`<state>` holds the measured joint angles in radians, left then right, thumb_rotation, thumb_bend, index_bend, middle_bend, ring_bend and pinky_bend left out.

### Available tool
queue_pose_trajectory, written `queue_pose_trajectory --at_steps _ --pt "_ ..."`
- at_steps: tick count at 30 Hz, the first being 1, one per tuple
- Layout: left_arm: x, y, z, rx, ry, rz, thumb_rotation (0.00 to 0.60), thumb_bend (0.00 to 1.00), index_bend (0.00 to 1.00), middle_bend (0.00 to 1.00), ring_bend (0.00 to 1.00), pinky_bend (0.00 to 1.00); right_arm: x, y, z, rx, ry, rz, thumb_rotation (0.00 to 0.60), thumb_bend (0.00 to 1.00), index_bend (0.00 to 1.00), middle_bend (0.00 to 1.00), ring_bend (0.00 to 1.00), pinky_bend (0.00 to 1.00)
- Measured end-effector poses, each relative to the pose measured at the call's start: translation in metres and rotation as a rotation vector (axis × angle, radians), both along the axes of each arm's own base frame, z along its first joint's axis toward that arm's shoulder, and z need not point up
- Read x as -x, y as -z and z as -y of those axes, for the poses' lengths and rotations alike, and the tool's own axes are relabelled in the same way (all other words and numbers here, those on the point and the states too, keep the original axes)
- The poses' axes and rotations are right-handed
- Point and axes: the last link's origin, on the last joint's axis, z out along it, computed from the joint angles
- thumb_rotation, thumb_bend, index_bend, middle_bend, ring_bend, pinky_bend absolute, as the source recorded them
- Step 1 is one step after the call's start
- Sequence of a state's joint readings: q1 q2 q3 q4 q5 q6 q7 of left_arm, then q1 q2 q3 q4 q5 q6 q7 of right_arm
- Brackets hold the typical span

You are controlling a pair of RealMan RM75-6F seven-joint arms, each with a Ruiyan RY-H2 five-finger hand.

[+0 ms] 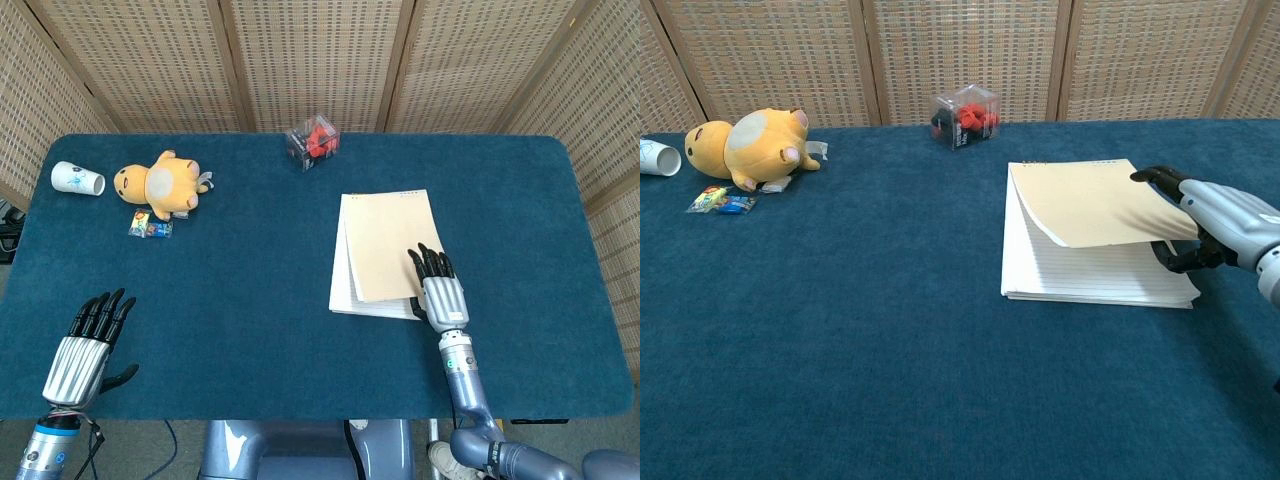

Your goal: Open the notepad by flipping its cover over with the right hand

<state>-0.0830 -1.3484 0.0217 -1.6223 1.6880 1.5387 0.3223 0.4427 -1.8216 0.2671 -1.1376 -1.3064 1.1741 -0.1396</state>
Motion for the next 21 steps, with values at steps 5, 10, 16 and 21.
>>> queue_pose_trajectory --at_steps 5,10,16,21 --pt "-0.001 0.002 0.0 0.007 0.004 -0.005 0.6 0.0 0.0 0.0 0.0 0.07 -0.002 -0.004 0.008 0.013 0.001 0.006 0.6 0.6 0.1 0.0 0.0 0.0" --pt "-0.001 0.003 -0.001 0.01 0.004 -0.005 0.6 0.0 0.0 0.0 0.0 0.07 -0.006 -0.008 0.016 0.014 -0.003 0.006 0.6 0.51 0.1 0.0 0.0 0.0" --pt "-0.001 0.003 -0.001 0.009 0.005 -0.004 0.6 0.0 0.0 0.0 0.0 0.07 -0.013 -0.01 0.022 0.016 -0.016 -0.012 0.6 0.5 0.19 0.0 0.0 0.0" --pt "-0.001 0.003 0.0 0.011 0.003 -0.008 0.6 0.0 0.0 0.0 0.0 0.07 -0.016 -0.011 0.024 0.027 -0.027 -0.019 0.6 0.5 0.34 0.13 0.04 0.12"
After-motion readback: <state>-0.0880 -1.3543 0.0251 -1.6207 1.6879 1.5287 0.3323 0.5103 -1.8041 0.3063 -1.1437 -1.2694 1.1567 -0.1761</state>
